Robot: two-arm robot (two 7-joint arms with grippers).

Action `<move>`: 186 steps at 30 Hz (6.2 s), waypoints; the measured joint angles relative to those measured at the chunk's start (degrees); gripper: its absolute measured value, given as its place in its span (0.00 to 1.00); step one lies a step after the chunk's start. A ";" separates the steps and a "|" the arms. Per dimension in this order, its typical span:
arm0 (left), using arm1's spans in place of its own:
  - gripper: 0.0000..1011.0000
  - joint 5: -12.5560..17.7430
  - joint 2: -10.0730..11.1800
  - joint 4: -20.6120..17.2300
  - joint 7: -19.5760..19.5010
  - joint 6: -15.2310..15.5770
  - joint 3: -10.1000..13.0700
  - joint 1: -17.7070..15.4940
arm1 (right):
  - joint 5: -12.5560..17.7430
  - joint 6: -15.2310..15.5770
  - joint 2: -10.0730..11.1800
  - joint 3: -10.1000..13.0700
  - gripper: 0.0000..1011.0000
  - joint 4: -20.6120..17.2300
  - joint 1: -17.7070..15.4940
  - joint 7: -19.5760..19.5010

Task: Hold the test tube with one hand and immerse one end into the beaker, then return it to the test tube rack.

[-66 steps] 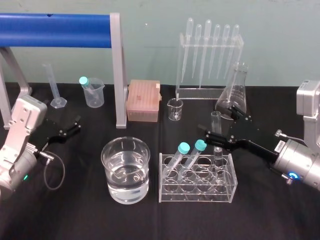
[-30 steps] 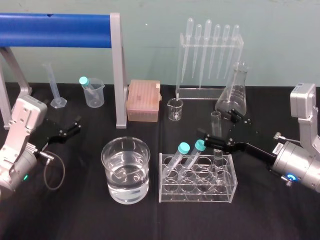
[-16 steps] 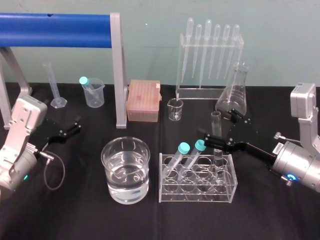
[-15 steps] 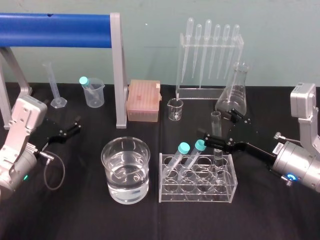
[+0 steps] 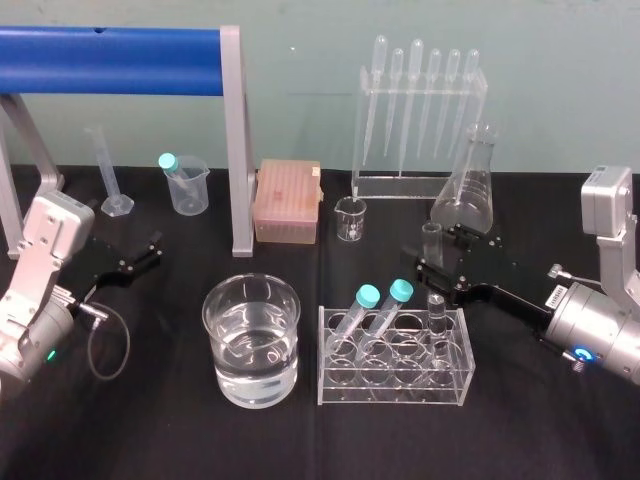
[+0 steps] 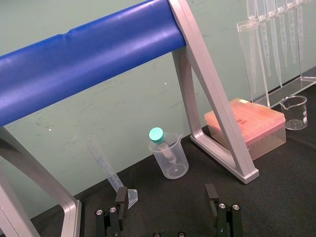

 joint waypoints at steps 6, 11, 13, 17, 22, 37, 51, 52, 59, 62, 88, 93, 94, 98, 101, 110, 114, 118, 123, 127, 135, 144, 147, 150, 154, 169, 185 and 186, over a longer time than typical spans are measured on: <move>0.99 0.00 0.00 0.00 0.00 0.00 0.00 0.00 | 0.00 0.00 0.00 0.00 0.43 0.00 0.00 0.00; 0.99 0.00 0.00 0.00 0.00 0.00 0.00 0.00 | 0.03 0.00 0.00 0.00 0.27 0.00 0.00 0.01; 0.99 0.00 0.00 0.00 0.00 0.00 0.00 0.00 | 0.05 -0.01 0.00 0.00 0.23 -0.02 0.00 0.01; 0.99 0.00 0.00 0.00 0.00 0.00 0.00 0.00 | 0.05 -0.01 0.00 0.00 0.23 -0.02 0.00 0.01; 0.99 0.00 0.00 0.00 0.00 0.00 0.00 0.00 | 0.05 -0.01 0.00 0.00 0.23 -0.02 0.00 0.01; 0.99 0.00 0.00 0.00 0.00 0.00 0.00 0.00 | 4.08 1.09 -0.04 1.41 0.23 -1.07 -0.28 1.34; 0.99 0.00 0.00 0.00 0.00 0.00 0.00 0.00 | 7.65 -2.58 -0.24 4.18 0.23 -3.23 0.18 1.65; 0.99 0.00 0.00 0.00 0.00 0.00 0.00 0.00 | 7.87 -3.43 -0.59 4.42 0.23 -3.01 0.46 1.73; 0.99 0.00 0.00 0.00 0.00 0.00 0.00 0.00 | 8.47 -7.56 -3.24 4.81 0.23 0.02 2.20 3.07; 0.99 0.00 0.00 0.00 0.00 0.00 0.00 0.00 | 8.40 -8.61 -4.18 4.58 0.23 1.63 2.94 3.52; 0.99 0.00 0.00 0.00 0.00 0.00 0.00 0.00 | 6.07 -9.99 -5.80 4.02 0.23 4.97 4.18 3.30; 0.99 0.00 0.00 0.00 0.00 0.00 0.00 0.00 | 6.13 -9.95 -5.78 3.99 0.23 4.94 4.15 3.30; 0.99 0.00 0.00 0.00 0.00 0.00 0.00 0.00 | 6.14 -9.95 -5.77 3.99 0.23 4.93 4.14 3.30; 0.99 0.00 0.00 0.00 0.00 0.00 0.00 0.00 | 6.16 -9.92 -5.76 3.98 0.23 4.91 4.12 3.30; 0.99 0.00 0.00 0.00 0.00 0.00 0.00 0.00 | 6.17 -9.90 -5.75 3.98 0.23 4.90 4.12 3.30; 0.99 0.00 0.00 0.00 0.00 0.00 0.00 0.00 | 6.20 -9.88 -5.72 3.98 0.23 4.86 4.12 3.29; 0.99 0.00 0.00 0.00 0.00 0.00 0.00 0.00 | 6.21 -9.88 -5.72 3.98 0.23 4.86 4.12 3.30; 0.99 0.00 0.00 0.00 0.00 0.00 0.00 0.00 | 6.22 -9.88 -5.72 3.98 0.23 4.86 4.12 3.30; 0.99 0.00 0.00 0.00 0.00 0.00 0.00 0.00 | 6.21 -9.89 -5.72 3.98 0.23 4.86 4.12 3.30; 0.99 0.00 0.00 0.00 0.00 0.00 0.00 0.00 | 6.22 -9.89 -5.72 3.98 0.23 4.87 4.12 3.30; 0.99 0.00 0.00 0.00 0.00 0.00 0.00 0.00 | 7.35 -10.16 -6.95 3.22 0.23 5.96 7.17 6.88; 0.99 0.00 0.00 0.00 0.00 0.00 0.00 0.00 | 9.85 -10.37 -9.91 -0.90 0.23 9.00 13.75 14.72; 0.99 0.00 0.00 0.00 0.00 0.00 0.00 0.00 | 10.99 -10.03 -11.18 -2.67 0.23 9.73 15.72 17.56; 0.99 0.00 0.00 0.00 0.00 0.00 0.00 0.00 | 11.94 -9.60 -12.39 -4.53 0.23 10.14 17.37 20.30; 0.99 0.00 0.00 0.00 0.00 0.00 0.00 0.00 | 12.82 -8.84 -13.53 -6.67 0.23 10.30 18.78 22.93; 0.99 0.00 0.00 0.00 0.00 0.00 0.00 0.00 | 13.90 -6.35 -14.26 -12.54 0.23 11.44 20.09 25.81; 0.99 0.00 0.00 0.00 0.00 0.00 0.00 0.00 | 11.53 -6.96 -16.63 -17.27 0.23 18.16 22.96 25.40; 0.99 0.00 0.00 0.00 0.00 0.00 0.00 0.00 | 11.36 -6.95 -16.72 -17.41 0.23 18.38 23.05 25.35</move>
